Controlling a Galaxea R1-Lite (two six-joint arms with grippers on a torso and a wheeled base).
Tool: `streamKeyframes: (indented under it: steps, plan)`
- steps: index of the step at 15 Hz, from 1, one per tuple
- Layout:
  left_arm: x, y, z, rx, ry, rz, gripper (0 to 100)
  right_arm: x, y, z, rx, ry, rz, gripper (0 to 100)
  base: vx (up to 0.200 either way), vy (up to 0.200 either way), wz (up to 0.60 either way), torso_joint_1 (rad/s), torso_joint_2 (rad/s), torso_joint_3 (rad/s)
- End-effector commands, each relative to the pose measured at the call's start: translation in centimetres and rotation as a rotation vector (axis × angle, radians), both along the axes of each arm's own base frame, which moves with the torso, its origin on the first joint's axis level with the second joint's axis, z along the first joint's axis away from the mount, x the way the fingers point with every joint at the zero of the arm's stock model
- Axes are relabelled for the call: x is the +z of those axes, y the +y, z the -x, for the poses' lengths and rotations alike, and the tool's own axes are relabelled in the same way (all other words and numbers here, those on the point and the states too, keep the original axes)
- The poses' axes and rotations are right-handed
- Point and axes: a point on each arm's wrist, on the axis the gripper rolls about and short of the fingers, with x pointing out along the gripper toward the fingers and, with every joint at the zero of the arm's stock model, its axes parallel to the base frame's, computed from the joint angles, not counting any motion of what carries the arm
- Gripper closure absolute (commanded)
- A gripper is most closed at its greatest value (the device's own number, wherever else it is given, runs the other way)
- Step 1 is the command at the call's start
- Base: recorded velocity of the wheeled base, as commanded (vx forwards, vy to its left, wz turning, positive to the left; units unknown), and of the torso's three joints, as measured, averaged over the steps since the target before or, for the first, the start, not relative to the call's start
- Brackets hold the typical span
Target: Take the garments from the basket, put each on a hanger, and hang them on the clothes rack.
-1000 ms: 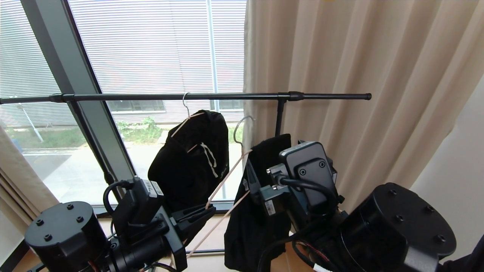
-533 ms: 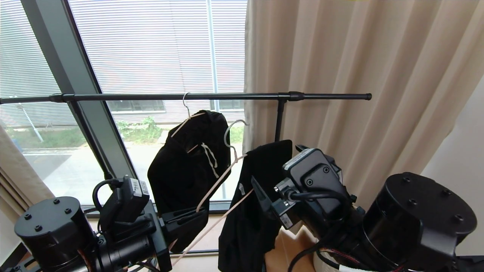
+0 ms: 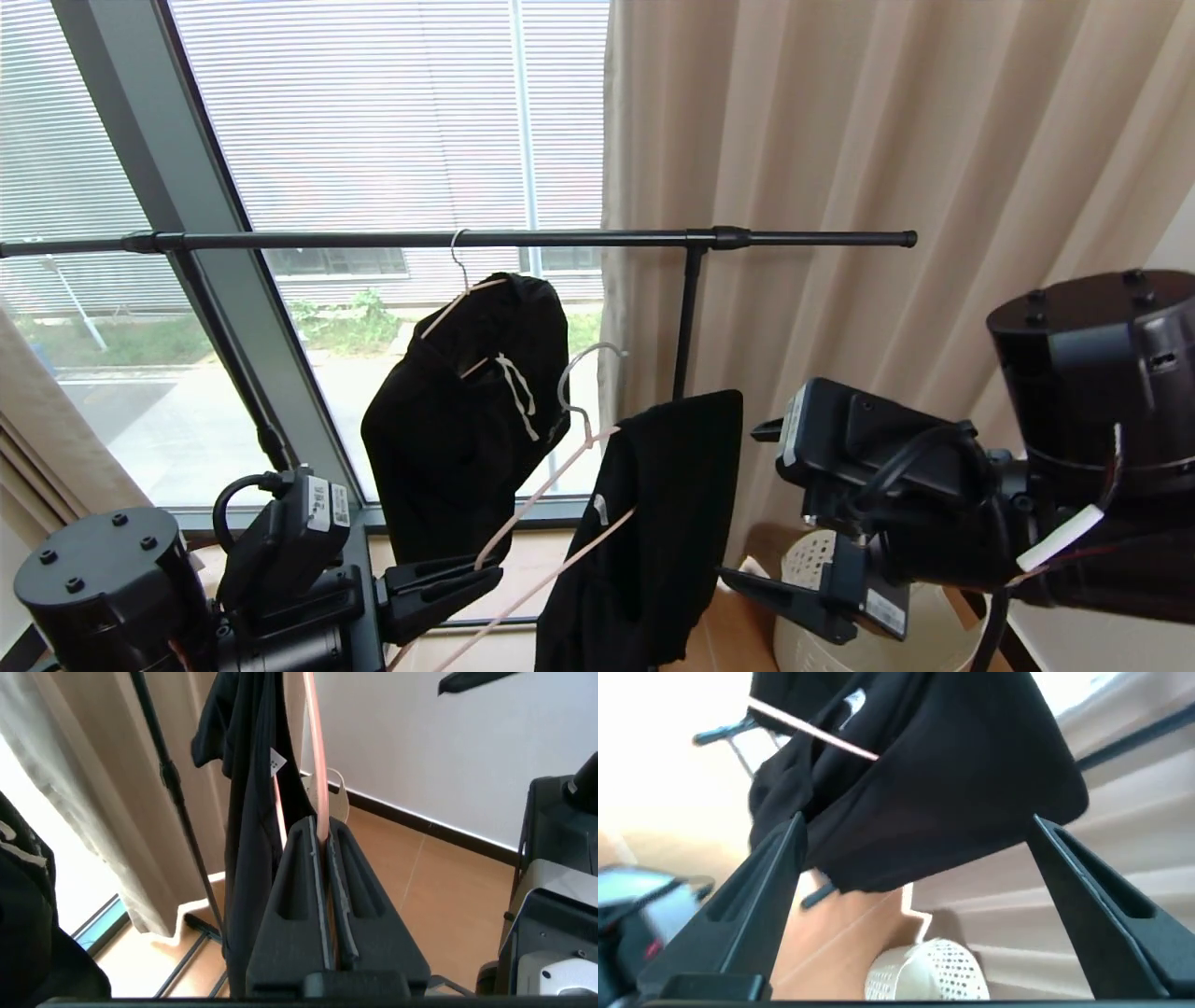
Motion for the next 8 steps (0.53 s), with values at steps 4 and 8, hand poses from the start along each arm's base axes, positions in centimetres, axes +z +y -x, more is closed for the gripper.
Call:
streamKeyframes:
  steps: [4, 8]
  plan:
    - [0.2, -0.4, 0.7, -0.057, -0.014, 0.004, 100, 4.4, -2.2, -3.2, 0.224, 0.073, 0.048, 0, 0.000, 0.000, 0.00, 0.000, 0.00, 0.000]
    - [1.0, -0.8, 1.6, -0.151, -0.045, 0.029, 100, 3.4, -1.8, -6.9, 0.404, 0.192, 0.025, 0, 0.000, 0.000, 0.00, 0.000, 0.00, 0.000]
